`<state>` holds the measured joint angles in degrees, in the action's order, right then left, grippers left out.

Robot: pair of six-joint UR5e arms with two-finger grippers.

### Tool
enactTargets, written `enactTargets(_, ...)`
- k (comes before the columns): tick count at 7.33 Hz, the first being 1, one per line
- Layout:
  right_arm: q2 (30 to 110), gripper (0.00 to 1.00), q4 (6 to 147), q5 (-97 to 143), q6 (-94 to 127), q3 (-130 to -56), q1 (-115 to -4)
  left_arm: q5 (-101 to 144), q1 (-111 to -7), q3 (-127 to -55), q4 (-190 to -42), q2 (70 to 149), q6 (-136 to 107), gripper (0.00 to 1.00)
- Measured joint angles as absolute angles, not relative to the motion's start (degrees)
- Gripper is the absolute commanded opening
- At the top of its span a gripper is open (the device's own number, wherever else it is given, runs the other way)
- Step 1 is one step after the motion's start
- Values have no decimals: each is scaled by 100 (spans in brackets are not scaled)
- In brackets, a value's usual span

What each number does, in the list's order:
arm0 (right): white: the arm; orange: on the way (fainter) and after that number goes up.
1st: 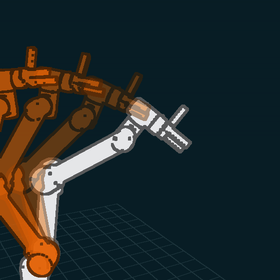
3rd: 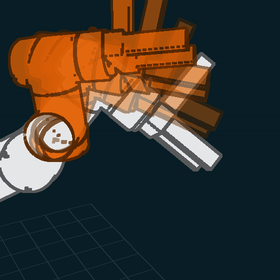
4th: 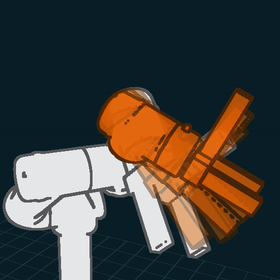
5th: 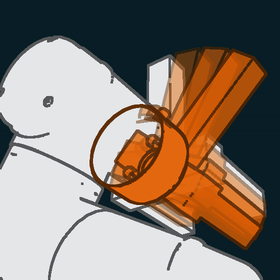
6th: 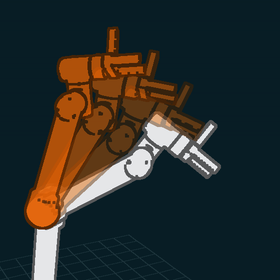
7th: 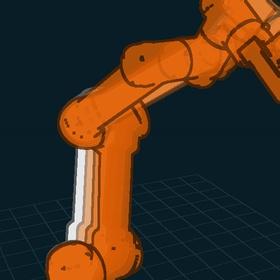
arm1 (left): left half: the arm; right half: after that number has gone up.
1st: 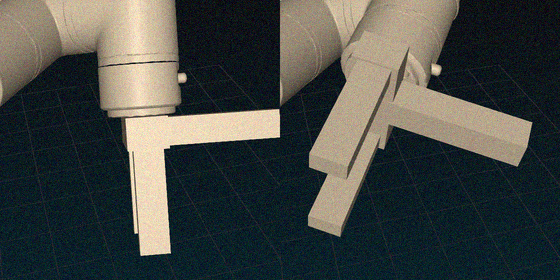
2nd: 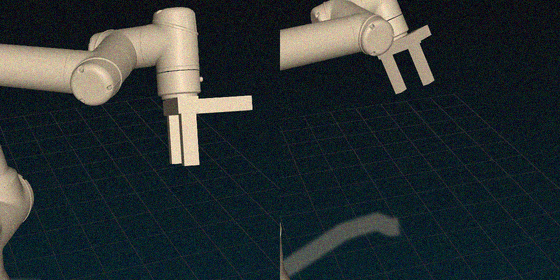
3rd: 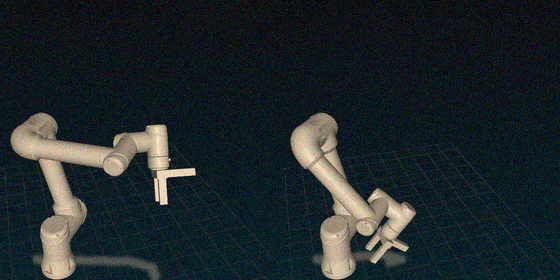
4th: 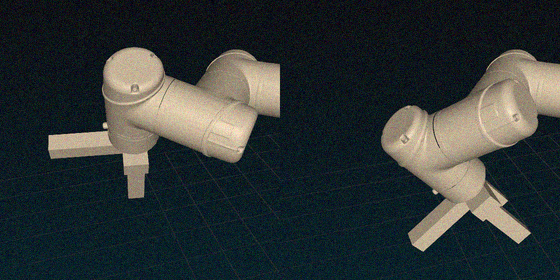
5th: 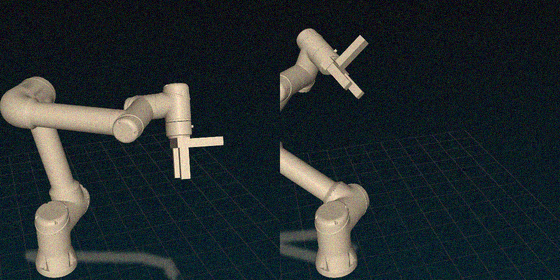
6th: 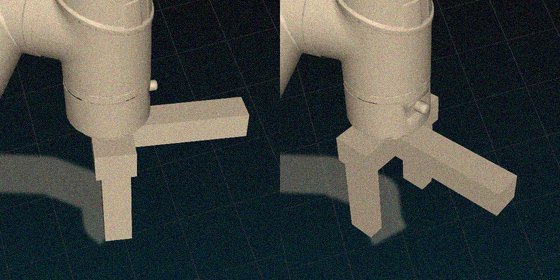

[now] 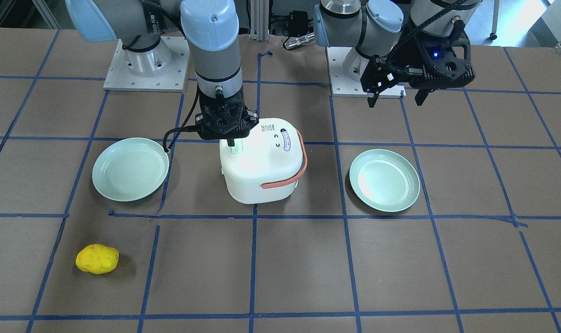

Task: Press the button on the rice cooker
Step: 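Press down on the green button with the closed right gripper, then lift the right gripper up and back away from the opened cooker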

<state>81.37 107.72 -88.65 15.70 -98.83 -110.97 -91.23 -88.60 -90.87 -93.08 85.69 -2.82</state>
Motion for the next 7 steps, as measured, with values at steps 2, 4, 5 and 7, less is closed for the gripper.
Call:
enactTargets(2,8086,14,10825,-8862,1573,-9901,-11134,-9123,-8859,-9086,-9308,8569,-281,100)
enactTargets(4,8057,16,10828,-8867,1568,-9905,-11142,-9123,-8859,-9087,-9308,8569,-284,100)
enactTargets(5,8049,36,10830,-8868,1566,-9905,-11143,-9123,-8859,-9088,-9308,8569,-285,100)
enactTargets(7,8076,100,10819,-8885,1588,-9840,-11137,-9123,-8859,-9088,-9308,8569,-287,100)
